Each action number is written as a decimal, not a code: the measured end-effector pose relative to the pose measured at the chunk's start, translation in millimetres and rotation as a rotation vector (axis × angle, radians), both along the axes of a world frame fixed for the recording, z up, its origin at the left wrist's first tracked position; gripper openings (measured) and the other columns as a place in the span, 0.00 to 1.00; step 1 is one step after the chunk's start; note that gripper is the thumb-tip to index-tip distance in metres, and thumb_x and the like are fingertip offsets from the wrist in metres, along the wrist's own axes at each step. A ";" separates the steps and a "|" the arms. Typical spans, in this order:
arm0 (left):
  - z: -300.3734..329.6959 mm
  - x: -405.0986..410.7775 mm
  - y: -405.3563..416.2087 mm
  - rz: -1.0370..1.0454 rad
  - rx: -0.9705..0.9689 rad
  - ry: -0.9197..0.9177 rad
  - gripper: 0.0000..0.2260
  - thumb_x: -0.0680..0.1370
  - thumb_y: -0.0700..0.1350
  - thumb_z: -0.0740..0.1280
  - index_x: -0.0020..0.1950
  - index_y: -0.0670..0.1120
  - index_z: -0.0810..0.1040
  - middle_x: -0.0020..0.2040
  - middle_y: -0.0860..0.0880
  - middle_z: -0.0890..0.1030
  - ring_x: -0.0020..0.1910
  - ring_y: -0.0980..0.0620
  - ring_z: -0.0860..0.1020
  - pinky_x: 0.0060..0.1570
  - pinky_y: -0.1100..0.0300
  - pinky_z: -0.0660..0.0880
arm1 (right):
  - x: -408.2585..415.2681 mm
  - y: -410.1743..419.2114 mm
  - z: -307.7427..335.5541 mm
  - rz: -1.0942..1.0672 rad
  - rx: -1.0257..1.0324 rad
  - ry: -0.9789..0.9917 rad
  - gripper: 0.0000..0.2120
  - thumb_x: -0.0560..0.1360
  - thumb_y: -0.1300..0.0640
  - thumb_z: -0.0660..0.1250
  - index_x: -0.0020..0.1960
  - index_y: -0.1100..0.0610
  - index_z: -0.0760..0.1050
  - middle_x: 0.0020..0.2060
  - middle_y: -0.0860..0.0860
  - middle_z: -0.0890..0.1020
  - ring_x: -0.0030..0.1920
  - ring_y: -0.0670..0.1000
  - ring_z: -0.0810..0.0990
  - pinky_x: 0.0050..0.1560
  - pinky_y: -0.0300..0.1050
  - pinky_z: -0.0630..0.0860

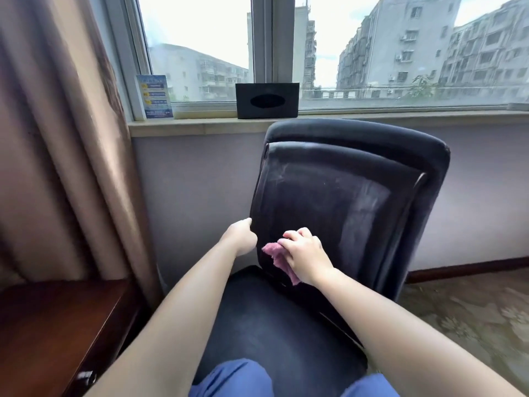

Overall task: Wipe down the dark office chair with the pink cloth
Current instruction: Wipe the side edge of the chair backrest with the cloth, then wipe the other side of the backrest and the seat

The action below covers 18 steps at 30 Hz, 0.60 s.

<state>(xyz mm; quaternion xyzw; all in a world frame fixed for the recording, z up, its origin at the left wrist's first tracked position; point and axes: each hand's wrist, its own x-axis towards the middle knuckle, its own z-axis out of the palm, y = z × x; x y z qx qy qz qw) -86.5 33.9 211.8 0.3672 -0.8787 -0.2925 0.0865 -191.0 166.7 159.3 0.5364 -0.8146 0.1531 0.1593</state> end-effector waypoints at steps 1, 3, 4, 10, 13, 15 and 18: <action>-0.5 7.2 7.4 -0.005 -0.015 0.001 0.27 0.77 0.37 0.54 0.77 0.46 0.57 0.77 0.48 0.60 0.74 0.48 0.61 0.72 0.55 0.60 | 6.7 7.7 -2.0 0.005 -0.014 0.005 0.12 0.80 0.53 0.58 0.58 0.55 0.77 0.61 0.49 0.75 0.61 0.56 0.68 0.52 0.48 0.66; -0.3 19.3 20.3 -0.017 -0.048 -0.004 0.26 0.78 0.37 0.55 0.77 0.45 0.58 0.76 0.48 0.60 0.75 0.49 0.60 0.72 0.57 0.59 | 19.9 22.2 -7.2 0.017 0.002 0.015 0.13 0.80 0.53 0.58 0.58 0.55 0.77 0.62 0.49 0.74 0.62 0.56 0.68 0.53 0.48 0.66; -0.9 25.2 26.2 -0.020 -0.059 -0.005 0.26 0.78 0.37 0.55 0.77 0.45 0.58 0.76 0.48 0.61 0.74 0.48 0.60 0.71 0.58 0.58 | 25.9 29.0 -9.6 0.017 0.022 0.018 0.13 0.81 0.52 0.57 0.59 0.54 0.76 0.63 0.49 0.73 0.62 0.56 0.67 0.53 0.47 0.66; -36.7 63.4 46.7 -0.024 -0.051 -0.028 0.25 0.78 0.37 0.57 0.76 0.46 0.61 0.75 0.48 0.64 0.73 0.49 0.63 0.69 0.59 0.60 | 52.1 50.0 -36.3 -0.042 0.033 -0.060 0.14 0.81 0.50 0.55 0.61 0.51 0.75 0.63 0.46 0.72 0.62 0.54 0.66 0.56 0.49 0.67; -70.7 83.1 48.6 -0.038 -0.062 -0.100 0.26 0.77 0.38 0.57 0.75 0.48 0.61 0.75 0.49 0.64 0.71 0.48 0.66 0.66 0.59 0.64 | 66.5 54.2 -61.6 -0.027 0.062 -0.084 0.14 0.81 0.50 0.55 0.60 0.51 0.75 0.62 0.46 0.73 0.61 0.54 0.66 0.56 0.49 0.68; -95.9 94.4 48.2 -0.070 -0.084 -0.144 0.26 0.77 0.38 0.58 0.75 0.49 0.62 0.74 0.49 0.65 0.70 0.48 0.68 0.63 0.59 0.67 | 75.0 54.7 -80.2 -0.020 0.073 -0.115 0.14 0.81 0.50 0.55 0.60 0.51 0.76 0.61 0.47 0.74 0.60 0.53 0.67 0.55 0.48 0.68; -137.2 106.9 45.9 -0.142 -0.104 -0.243 0.27 0.77 0.38 0.60 0.75 0.48 0.61 0.75 0.49 0.65 0.72 0.49 0.65 0.68 0.59 0.64 | 85.5 51.7 -113.4 -0.043 0.100 -0.203 0.14 0.80 0.51 0.56 0.61 0.51 0.75 0.62 0.47 0.74 0.60 0.54 0.67 0.55 0.48 0.67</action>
